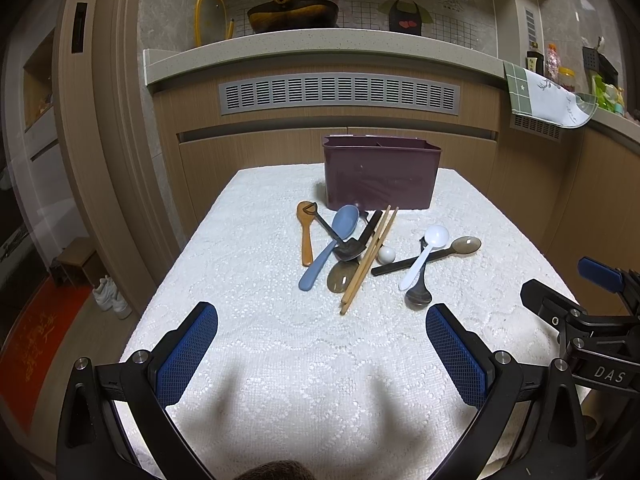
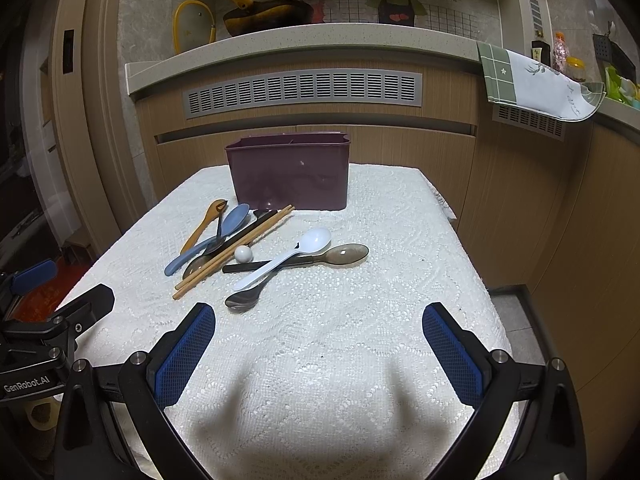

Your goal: Organize utensils

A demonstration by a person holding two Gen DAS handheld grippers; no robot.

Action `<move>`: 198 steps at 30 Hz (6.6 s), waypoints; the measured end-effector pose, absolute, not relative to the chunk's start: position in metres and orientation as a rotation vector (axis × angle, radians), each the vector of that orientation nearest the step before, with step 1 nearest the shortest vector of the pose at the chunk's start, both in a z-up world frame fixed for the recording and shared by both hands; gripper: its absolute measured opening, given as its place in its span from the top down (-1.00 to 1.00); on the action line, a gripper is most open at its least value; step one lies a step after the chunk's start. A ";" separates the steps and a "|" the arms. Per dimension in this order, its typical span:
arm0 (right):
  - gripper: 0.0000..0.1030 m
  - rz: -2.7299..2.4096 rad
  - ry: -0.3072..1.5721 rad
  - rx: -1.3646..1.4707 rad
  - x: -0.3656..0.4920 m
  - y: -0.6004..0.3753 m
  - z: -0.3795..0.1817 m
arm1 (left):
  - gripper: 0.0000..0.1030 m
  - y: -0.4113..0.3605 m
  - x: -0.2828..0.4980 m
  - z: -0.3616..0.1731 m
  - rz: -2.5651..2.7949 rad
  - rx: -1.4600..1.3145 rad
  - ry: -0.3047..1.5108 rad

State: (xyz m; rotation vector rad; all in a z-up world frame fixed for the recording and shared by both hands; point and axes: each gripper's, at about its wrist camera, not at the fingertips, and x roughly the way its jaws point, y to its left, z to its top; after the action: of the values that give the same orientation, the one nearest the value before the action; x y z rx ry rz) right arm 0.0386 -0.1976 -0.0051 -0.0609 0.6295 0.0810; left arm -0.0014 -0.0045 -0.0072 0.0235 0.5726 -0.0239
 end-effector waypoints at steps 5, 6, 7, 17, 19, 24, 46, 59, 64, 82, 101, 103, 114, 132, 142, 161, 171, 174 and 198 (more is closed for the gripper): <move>-1.00 0.078 0.629 -0.061 0.039 -0.198 -0.006 | -1.00 -0.005 -0.001 -0.008 -0.025 0.023 0.576; -1.00 0.078 0.630 -0.061 0.039 -0.198 -0.006 | -1.00 -0.005 -0.001 -0.009 -0.026 0.023 0.578; -1.00 0.079 0.632 -0.060 0.039 -0.198 -0.007 | -1.00 -0.005 0.000 -0.009 -0.026 0.023 0.580; -1.00 0.078 0.657 -0.098 0.056 -0.198 -0.008 | -1.00 -0.004 0.026 -0.015 -0.095 0.014 0.626; -1.00 0.082 0.667 -0.124 0.064 -0.196 -0.008 | -1.00 -0.004 0.037 -0.012 -0.096 0.025 0.626; -1.00 0.089 0.724 -0.175 0.097 -0.191 -0.010 | -1.00 0.003 0.077 -0.005 -0.098 0.043 0.640; -0.24 0.079 1.035 0.005 0.229 -0.170 -0.058 | -1.00 0.073 0.153 -0.019 0.074 -0.041 0.653; 0.44 0.122 0.921 -0.139 0.223 -0.156 -0.048 | -0.97 0.031 0.149 -0.035 -0.127 -0.087 0.784; 0.44 0.145 0.872 -0.080 0.207 -0.187 -0.034 | -0.33 0.008 0.155 -0.036 -0.221 -0.149 0.847; 0.44 0.092 0.747 -0.024 0.187 -0.218 -0.039 | -0.06 -0.016 0.180 -0.057 -0.062 -0.240 0.977; 0.47 0.132 0.737 -0.028 0.172 -0.210 -0.022 | 0.66 0.018 0.141 -0.004 -0.071 -0.099 0.763; 0.57 0.133 0.758 -0.022 0.173 -0.210 -0.026 | 0.56 0.018 0.145 -0.019 -0.124 -0.126 0.835; 0.56 0.132 0.780 -0.049 0.173 -0.207 -0.046 | 0.30 0.029 0.224 -0.034 -0.147 -0.047 0.935; -0.62 0.118 0.788 -0.130 0.174 -0.198 -0.047 | 0.39 0.013 0.317 -0.056 -0.119 0.165 1.012; -0.84 0.076 0.906 -0.142 0.218 -0.184 -0.045 | 0.38 0.029 0.222 -0.057 -0.235 0.081 0.969; 0.40 0.080 0.893 -0.146 0.219 -0.173 -0.044 | 0.15 0.027 0.222 -0.047 -0.183 0.081 1.062; 0.39 0.097 0.870 -0.123 0.198 -0.180 -0.034 | 0.40 0.033 0.204 -0.050 -0.132 -0.014 0.987; 0.39 0.100 0.825 -0.125 0.186 -0.182 -0.022 | 0.40 0.044 0.179 -0.026 -0.148 -0.089 0.891; 0.39 0.159 0.660 -0.082 0.158 -0.186 0.026 | 0.40 0.034 0.126 0.070 -0.250 -0.091 0.601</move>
State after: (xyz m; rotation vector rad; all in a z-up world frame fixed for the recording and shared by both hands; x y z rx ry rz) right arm 0.1577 -0.1862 0.0263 -0.0824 0.6603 0.1590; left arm 0.1256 0.0337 0.0705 -0.0911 0.6008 -0.2497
